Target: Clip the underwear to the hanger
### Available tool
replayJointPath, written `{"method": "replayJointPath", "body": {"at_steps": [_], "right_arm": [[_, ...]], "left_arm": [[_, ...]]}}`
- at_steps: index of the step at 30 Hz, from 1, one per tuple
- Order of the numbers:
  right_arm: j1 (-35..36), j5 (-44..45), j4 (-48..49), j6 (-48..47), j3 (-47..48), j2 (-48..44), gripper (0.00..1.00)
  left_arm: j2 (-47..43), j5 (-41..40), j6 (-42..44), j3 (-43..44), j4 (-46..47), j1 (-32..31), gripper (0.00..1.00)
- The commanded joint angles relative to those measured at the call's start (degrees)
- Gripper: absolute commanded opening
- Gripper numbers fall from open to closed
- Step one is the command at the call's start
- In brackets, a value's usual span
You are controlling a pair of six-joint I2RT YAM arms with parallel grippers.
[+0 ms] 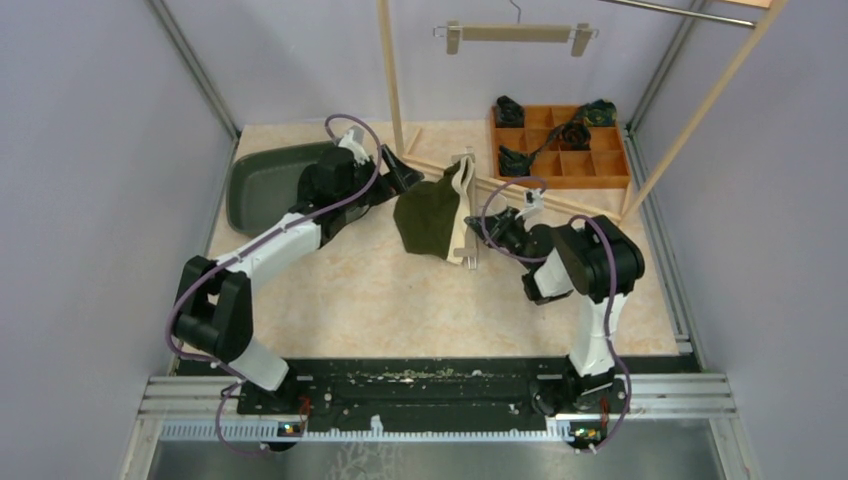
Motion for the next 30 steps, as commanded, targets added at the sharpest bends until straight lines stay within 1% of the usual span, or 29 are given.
{"method": "replayJointPath", "body": {"at_steps": [1, 4, 7, 12, 16, 20, 23, 27, 30], "right_arm": [[0.7, -3.5, 6.1, -0.7, -3.0, -8.1, 0.00], [1.1, -3.3, 4.7, -1.1, -6.7, -12.0, 0.00], [2.5, -1.4, 0.1, -1.2, -10.2, -16.6, 0.00], [7.0, 5.2, -11.6, -2.0, -15.6, -26.5, 0.00], [9.8, 12.1, -21.0, -1.2, -18.8, -35.4, 0.00], [10.8, 19.1, -32.3, -1.5, -20.8, -44.5, 0.00], [10.8, 22.6, -40.3, -2.8, -21.1, -50.1, 0.00], [10.8, 24.3, -46.2, -3.9, -20.3, -53.1, 0.00], [10.8, 24.3, -48.4, -3.7, -19.8, -52.5, 0.00]], "left_arm": [[-1.6, 0.2, 0.6, -0.5, 5.1, 0.8, 0.99], [-0.7, 1.4, 0.1, -0.3, 6.3, 0.9, 0.99], [0.6, 3.0, -0.4, -0.4, 7.0, 0.9, 0.99], [2.4, 4.1, -0.9, -1.4, 7.2, 0.9, 0.99], [3.9, 5.3, -1.7, -2.0, 7.0, 0.8, 0.99], [5.7, 6.5, -2.9, -2.9, 7.3, 0.2, 0.99], [6.6, 6.8, -4.6, -5.2, 10.7, -0.7, 0.99], [8.3, 8.7, -8.4, -7.6, 18.0, -2.4, 0.99], [10.3, 8.9, -10.0, -7.0, 20.1, -4.5, 0.99]]}}
